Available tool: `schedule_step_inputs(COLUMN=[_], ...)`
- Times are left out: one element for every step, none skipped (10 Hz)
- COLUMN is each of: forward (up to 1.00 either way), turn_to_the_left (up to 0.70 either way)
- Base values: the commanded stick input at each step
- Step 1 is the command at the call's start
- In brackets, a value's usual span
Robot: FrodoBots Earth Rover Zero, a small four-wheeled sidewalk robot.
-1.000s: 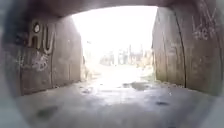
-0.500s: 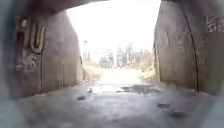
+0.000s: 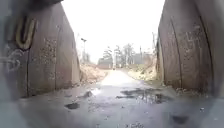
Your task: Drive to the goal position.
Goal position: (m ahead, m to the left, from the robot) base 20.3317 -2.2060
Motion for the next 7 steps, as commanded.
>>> schedule_step_inputs(forward=[1.0, 1.0, 1.0, 1.0, 1.0, 1.0, 1.0], turn_to_the_left=[0.01, 0.01, 0.01, 0.01, 0.26, 0.41, 0.35])
